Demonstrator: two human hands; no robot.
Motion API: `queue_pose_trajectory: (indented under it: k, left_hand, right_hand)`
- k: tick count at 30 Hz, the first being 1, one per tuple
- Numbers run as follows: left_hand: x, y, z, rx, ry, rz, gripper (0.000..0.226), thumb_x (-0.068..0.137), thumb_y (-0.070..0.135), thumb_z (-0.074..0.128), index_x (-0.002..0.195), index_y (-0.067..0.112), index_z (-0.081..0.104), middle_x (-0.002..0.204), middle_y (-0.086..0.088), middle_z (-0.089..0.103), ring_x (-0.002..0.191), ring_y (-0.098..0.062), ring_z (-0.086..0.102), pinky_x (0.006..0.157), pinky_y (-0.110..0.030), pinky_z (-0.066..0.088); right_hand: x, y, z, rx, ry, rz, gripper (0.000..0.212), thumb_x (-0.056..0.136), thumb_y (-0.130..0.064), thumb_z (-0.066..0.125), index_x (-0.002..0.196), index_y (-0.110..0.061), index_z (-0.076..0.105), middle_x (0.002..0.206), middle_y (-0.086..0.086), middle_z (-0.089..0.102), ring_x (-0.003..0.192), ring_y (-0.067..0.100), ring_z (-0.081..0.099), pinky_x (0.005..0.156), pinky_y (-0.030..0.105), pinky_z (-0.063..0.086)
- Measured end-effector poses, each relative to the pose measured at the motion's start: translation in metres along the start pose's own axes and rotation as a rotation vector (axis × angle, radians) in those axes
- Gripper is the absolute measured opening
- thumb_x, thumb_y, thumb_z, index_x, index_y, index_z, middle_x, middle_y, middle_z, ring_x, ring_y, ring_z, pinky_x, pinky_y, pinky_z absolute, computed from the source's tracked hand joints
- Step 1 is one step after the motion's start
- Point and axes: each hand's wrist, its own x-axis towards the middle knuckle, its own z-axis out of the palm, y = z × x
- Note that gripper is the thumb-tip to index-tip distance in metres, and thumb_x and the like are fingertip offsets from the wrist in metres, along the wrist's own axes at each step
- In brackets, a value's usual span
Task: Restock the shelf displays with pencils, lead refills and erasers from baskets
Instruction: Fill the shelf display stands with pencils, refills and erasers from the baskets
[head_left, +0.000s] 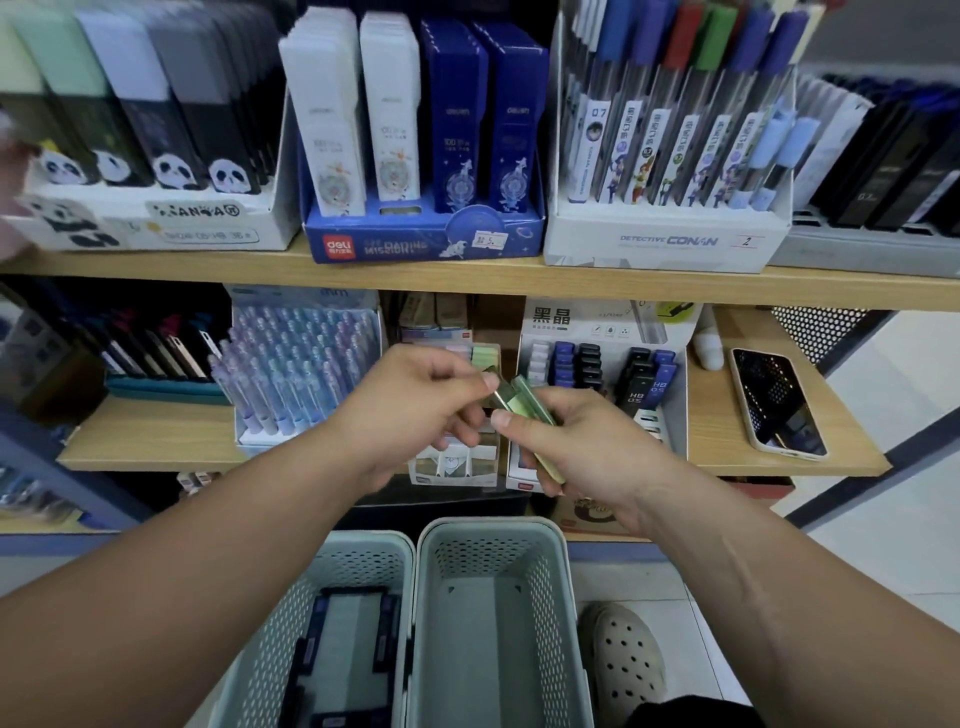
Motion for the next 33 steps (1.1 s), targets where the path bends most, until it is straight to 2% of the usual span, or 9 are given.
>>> queue_pose_trajectory:
  k: [7, 13, 15, 17, 20, 23, 28, 30, 33]
  left_hand:
    - [-0.014, 0.000, -0.013, -0.169, 0.041, -0.101, 0.013, 0.092, 0.003, 0.061, 0.081, 0.007, 0.068, 0.073, -0.016, 0.071, 0.059, -0.019, 0.068, 0.053, -0.027, 0.047]
    - [-0.016, -0.005, -0.031, -0.326, 0.166, -0.081, 0.015, 0.090, -0.006, 0.057, 0.082, 0.007, 0.061, 0.079, -0.023, 0.073, 0.060, -0.021, 0.071, 0.054, -0.028, 0.049]
    - [-0.017, -0.008, -0.033, -0.241, 0.123, -0.055, 0.017, 0.086, -0.010, 0.059, 0.087, 0.007, 0.061, 0.078, -0.023, 0.073, 0.060, -0.023, 0.071, 0.056, -0.031, 0.048]
    - [-0.019, -0.011, -0.033, -0.036, 0.003, -0.025, 0.034, 0.082, -0.013, 0.063, 0.102, 0.014, 0.068, 0.077, -0.019, 0.074, 0.064, -0.024, 0.071, 0.060, -0.033, 0.049]
    - [-0.020, -0.015, -0.026, 0.112, -0.147, 0.000, 0.043, 0.081, -0.008, 0.070, 0.112, 0.022, 0.073, 0.082, -0.013, 0.076, 0.070, -0.018, 0.068, 0.065, -0.030, 0.052]
    - [-0.016, -0.019, -0.018, 0.143, -0.082, 0.101, 0.029, 0.083, 0.005, 0.078, 0.107, 0.020, 0.076, 0.085, -0.004, 0.075, 0.071, -0.013, 0.063, 0.069, -0.029, 0.053]
    - [-0.006, -0.018, -0.006, 0.178, -0.192, 0.202, 0.032, 0.084, -0.003, 0.074, 0.110, 0.016, 0.074, 0.076, -0.001, 0.064, 0.062, -0.010, 0.055, 0.059, -0.023, 0.047]
    - [0.000, -0.017, -0.003, 0.185, -0.183, 0.236, 0.036, 0.084, -0.005, 0.073, 0.112, 0.019, 0.073, 0.077, -0.002, 0.062, 0.064, -0.011, 0.055, 0.060, -0.025, 0.047]
    - [0.012, -0.013, -0.003, 0.148, -0.043, 0.287, 0.040, 0.085, -0.006, 0.071, 0.111, 0.024, 0.070, 0.081, -0.010, 0.061, 0.067, -0.018, 0.056, 0.067, -0.038, 0.054]
  right_hand:
    - [-0.002, -0.006, 0.013, -0.012, -0.068, 0.049, 0.016, 0.092, -0.038, 0.071, 0.093, -0.023, 0.068, 0.071, 0.002, 0.064, 0.057, 0.016, 0.056, 0.047, 0.022, 0.036]
    - [0.004, -0.003, 0.006, 0.239, 0.139, 0.066, 0.017, 0.090, -0.015, 0.074, 0.103, -0.008, 0.067, 0.080, 0.010, 0.073, 0.056, 0.012, 0.056, 0.040, 0.018, 0.034]
    - [0.005, -0.002, 0.004, 0.326, 0.230, 0.061, 0.017, 0.087, -0.010, 0.077, 0.100, -0.008, 0.067, 0.080, 0.011, 0.072, 0.054, 0.011, 0.054, 0.039, 0.018, 0.034]
    - [0.005, -0.003, 0.003, 0.369, 0.295, 0.041, 0.016, 0.085, -0.007, 0.078, 0.097, -0.009, 0.068, 0.076, 0.009, 0.070, 0.051, 0.010, 0.051, 0.039, 0.019, 0.034]
    - [0.005, -0.003, 0.003, 0.302, 0.327, -0.012, 0.014, 0.082, -0.004, 0.079, 0.092, -0.008, 0.070, 0.066, 0.003, 0.063, 0.049, 0.010, 0.047, 0.041, 0.020, 0.035]
    - [0.004, -0.001, 0.007, 0.218, 0.268, -0.049, 0.016, 0.079, -0.002, 0.082, 0.090, -0.005, 0.071, 0.060, -0.003, 0.062, 0.045, 0.005, 0.047, 0.042, 0.017, 0.036]
    - [0.003, 0.003, 0.010, 0.210, 0.256, -0.051, 0.019, 0.077, -0.004, 0.084, 0.090, -0.003, 0.070, 0.066, 0.002, 0.061, 0.044, 0.004, 0.046, 0.043, 0.016, 0.037]
    - [0.003, 0.004, 0.005, 0.220, 0.301, -0.054, 0.015, 0.080, -0.010, 0.083, 0.088, -0.006, 0.071, 0.065, 0.001, 0.064, 0.045, 0.005, 0.047, 0.043, 0.016, 0.037]
    - [0.003, 0.004, -0.004, 0.271, 0.367, -0.042, 0.015, 0.087, -0.025, 0.078, 0.078, -0.015, 0.070, 0.067, 0.002, 0.066, 0.049, 0.011, 0.042, 0.043, 0.020, 0.034]
